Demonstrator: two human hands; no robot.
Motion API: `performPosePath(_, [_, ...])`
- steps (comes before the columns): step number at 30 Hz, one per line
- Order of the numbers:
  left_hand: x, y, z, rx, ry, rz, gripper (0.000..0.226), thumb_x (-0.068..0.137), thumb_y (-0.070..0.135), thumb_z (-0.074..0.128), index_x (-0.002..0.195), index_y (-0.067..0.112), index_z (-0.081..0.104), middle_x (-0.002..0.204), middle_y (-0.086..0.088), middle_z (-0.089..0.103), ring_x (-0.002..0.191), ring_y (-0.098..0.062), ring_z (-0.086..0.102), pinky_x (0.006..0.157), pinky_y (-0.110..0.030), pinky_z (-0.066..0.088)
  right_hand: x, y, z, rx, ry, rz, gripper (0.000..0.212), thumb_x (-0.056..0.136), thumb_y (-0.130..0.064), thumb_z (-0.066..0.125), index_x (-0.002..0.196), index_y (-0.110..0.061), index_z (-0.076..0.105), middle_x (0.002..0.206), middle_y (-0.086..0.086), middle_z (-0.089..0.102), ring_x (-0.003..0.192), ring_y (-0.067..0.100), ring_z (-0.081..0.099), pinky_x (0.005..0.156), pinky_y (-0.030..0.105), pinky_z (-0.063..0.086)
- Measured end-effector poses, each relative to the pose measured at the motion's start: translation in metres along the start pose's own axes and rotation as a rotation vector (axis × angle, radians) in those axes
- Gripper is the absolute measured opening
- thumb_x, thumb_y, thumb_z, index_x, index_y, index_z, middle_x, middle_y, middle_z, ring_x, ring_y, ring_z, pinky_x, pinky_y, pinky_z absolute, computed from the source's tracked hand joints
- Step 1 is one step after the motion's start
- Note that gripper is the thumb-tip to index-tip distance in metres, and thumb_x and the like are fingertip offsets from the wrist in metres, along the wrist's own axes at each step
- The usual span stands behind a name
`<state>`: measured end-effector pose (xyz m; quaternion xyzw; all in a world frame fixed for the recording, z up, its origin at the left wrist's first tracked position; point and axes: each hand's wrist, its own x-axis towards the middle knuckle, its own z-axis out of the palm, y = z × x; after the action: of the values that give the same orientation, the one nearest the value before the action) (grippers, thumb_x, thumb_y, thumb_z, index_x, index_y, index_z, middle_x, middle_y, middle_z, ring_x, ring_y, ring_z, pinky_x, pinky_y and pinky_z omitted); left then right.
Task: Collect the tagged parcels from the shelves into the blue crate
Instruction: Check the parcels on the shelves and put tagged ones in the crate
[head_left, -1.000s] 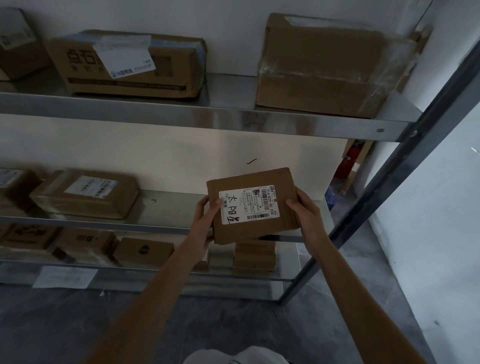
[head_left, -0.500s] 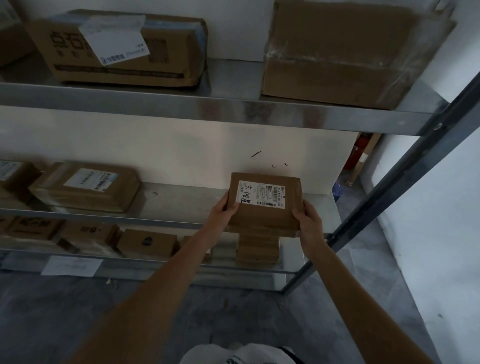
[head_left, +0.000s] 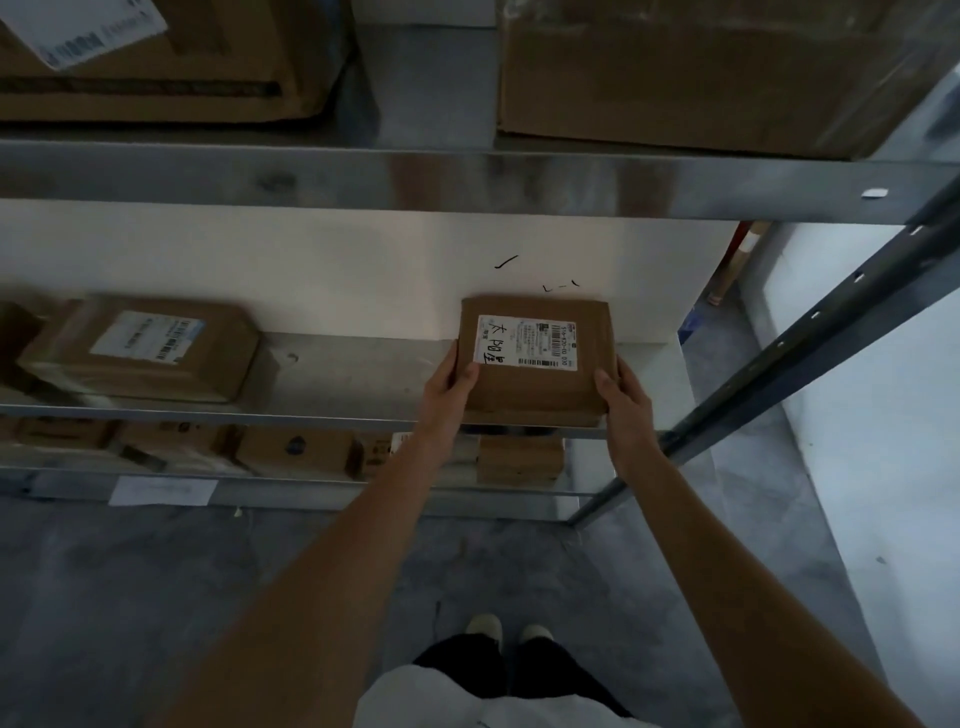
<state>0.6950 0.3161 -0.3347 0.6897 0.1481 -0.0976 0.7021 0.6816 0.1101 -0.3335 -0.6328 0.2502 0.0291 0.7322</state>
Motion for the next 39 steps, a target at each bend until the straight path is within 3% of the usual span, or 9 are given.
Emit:
performPosePath(7, [-0.004, 0.005, 0.005, 0.005, 0.068, 0.016, 0.046, 0.097, 0.024, 0.053, 0.142, 0.025, 0.043, 0.13, 0.004, 0.055, 0.121, -0.016, 0.047, 0.1, -0.031, 0.042, 0.002, -0.004, -0.007, -0.082, -0.065, -0.003, 0.051, 0.096, -0.024, 0.055, 0.145, -0.022, 0.039, 0.136, 0.003, 0.053, 0.124, 0.022, 0.05, 0.107, 0.045, 0.041])
performPosePath(10, [-0.004, 0.009, 0.006, 0.081, 0.141, 0.018, 0.056, 0.092, 0.026, 0.06, 0.144, 0.017, 0.04, 0.141, -0.005, 0.049, 0.129, -0.022, 0.045, 0.107, -0.042, 0.041, 0.0, -0.014, -0.004, -0.289, -0.051, -0.049, 0.054, 0.098, -0.024, 0.052, 0.148, -0.022, 0.032, 0.142, 0.006, 0.048, 0.129, 0.027, 0.047, 0.109, 0.052, 0.037])
performPosePath(12, [-0.006, 0.015, 0.007, 0.176, 0.256, 0.025, 0.068, 0.089, 0.031, 0.065, 0.147, 0.018, 0.034, 0.149, -0.008, 0.041, 0.137, -0.026, 0.037, 0.111, -0.048, 0.036, -0.002, -0.028, 0.0, -0.496, 0.01, -0.143, 0.061, 0.098, -0.017, 0.049, 0.152, -0.02, 0.021, 0.152, 0.008, 0.037, 0.138, 0.03, 0.037, 0.113, 0.05, 0.031])
performPosePath(15, [-0.02, 0.034, 0.007, 0.331, 0.418, 0.148, 0.064, 0.092, 0.04, 0.059, 0.147, 0.021, 0.034, 0.152, -0.002, 0.037, 0.14, -0.021, 0.033, 0.113, -0.042, 0.03, -0.007, -0.052, 0.012, -0.678, 0.044, -0.419, 0.065, 0.098, -0.016, 0.045, 0.155, -0.016, 0.013, 0.16, 0.008, 0.02, 0.146, 0.027, 0.021, 0.117, 0.046, 0.024])
performPosePath(19, [-0.046, 0.046, -0.017, 0.67, 0.497, 0.294, 0.059, 0.098, 0.048, 0.041, 0.149, 0.022, 0.028, 0.155, -0.001, 0.03, 0.144, -0.019, 0.024, 0.118, -0.042, 0.023, -0.014, -0.064, 0.056, -0.977, -0.166, -0.714, 0.06, 0.102, -0.032, 0.037, 0.155, -0.019, 0.013, 0.163, 0.007, 0.009, 0.15, 0.026, 0.007, 0.121, 0.046, 0.012])
performPosePath(24, [-0.087, 0.037, -0.077, 1.023, 0.596, 0.286, 0.058, 0.101, 0.05, 0.024, 0.152, 0.024, 0.02, 0.16, -0.001, 0.017, 0.149, -0.02, 0.007, 0.121, -0.04, 0.005, -0.051, -0.053, 0.131, -1.118, -0.379, -0.909, 0.057, 0.103, -0.033, 0.036, 0.155, -0.02, 0.015, 0.163, 0.007, 0.006, 0.15, 0.026, 0.003, 0.121, 0.046, 0.006])
performPosePath(32, [-0.147, 0.026, -0.197, 1.133, 0.811, 0.206, 0.057, 0.101, 0.044, 0.031, 0.152, 0.022, 0.021, 0.159, -0.003, 0.018, 0.149, -0.022, 0.005, 0.12, -0.041, 0.001, -0.117, -0.016, 0.254, -1.176, -0.681, -1.082, 0.056, 0.103, -0.03, 0.038, 0.154, -0.019, 0.019, 0.163, 0.008, 0.01, 0.15, 0.026, 0.005, 0.119, 0.051, 0.007])
performPosePath(39, [-0.185, 0.012, -0.296, 1.183, 0.916, 0.124, 0.055, 0.101, 0.039, 0.026, 0.152, 0.019, 0.02, 0.16, -0.004, 0.017, 0.149, -0.021, 0.003, 0.12, -0.039, -0.002, -0.175, 0.016, 0.348, -1.134, -0.824, -1.127, 0.055, 0.102, -0.032, 0.038, 0.153, -0.02, 0.02, 0.163, 0.007, 0.012, 0.15, 0.028, 0.006, 0.119, 0.055, 0.008])
